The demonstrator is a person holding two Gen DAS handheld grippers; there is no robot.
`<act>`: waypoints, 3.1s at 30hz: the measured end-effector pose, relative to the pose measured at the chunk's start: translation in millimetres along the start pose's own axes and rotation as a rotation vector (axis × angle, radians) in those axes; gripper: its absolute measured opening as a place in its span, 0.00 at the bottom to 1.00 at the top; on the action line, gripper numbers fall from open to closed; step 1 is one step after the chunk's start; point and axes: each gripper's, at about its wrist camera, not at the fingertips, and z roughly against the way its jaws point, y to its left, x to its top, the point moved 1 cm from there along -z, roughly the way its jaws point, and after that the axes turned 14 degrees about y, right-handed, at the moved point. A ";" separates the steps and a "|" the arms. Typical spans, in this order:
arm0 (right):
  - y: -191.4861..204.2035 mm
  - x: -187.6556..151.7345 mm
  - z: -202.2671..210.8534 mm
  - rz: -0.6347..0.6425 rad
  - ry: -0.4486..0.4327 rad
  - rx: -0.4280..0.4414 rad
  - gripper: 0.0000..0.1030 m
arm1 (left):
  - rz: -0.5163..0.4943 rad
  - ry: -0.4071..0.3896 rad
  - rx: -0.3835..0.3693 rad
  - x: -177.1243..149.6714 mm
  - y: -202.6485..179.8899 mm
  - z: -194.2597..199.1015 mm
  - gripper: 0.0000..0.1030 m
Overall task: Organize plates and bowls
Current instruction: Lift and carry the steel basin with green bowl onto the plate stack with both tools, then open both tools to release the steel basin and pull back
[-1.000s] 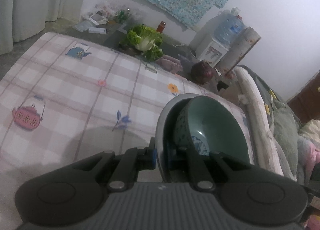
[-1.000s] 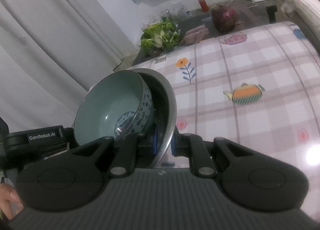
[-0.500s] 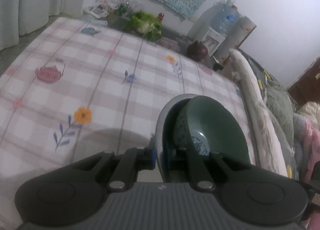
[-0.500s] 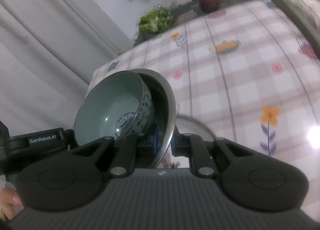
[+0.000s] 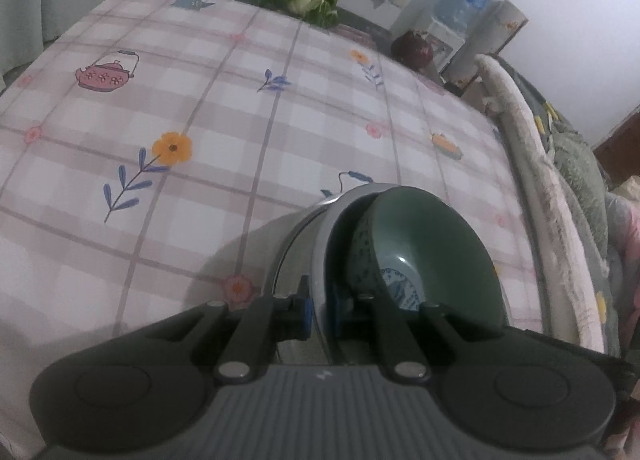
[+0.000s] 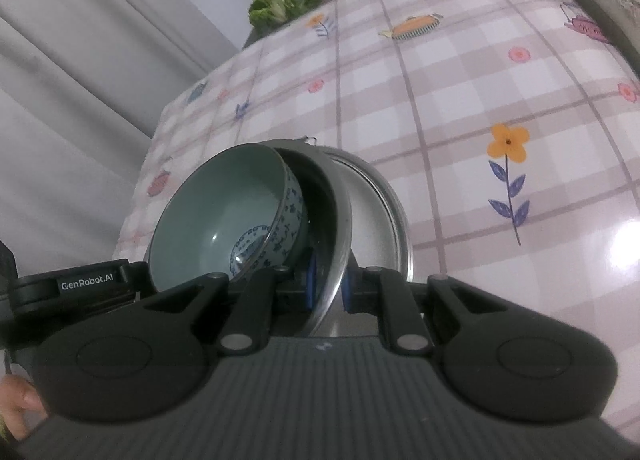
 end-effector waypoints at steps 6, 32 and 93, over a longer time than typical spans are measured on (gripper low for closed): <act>-2.7 -1.6 -9.4 0.012 0.011 -0.015 0.12 | -0.016 0.019 0.021 -4.0 3.4 -9.4 0.11; -6.9 -14.3 32.4 0.026 -0.148 -0.069 0.43 | -0.139 -0.077 0.021 -22.9 4.4 30.2 0.38; -13.9 -118.4 70.5 0.006 -0.294 -0.117 0.89 | -0.262 -0.282 0.228 -91.6 29.3 78.0 0.92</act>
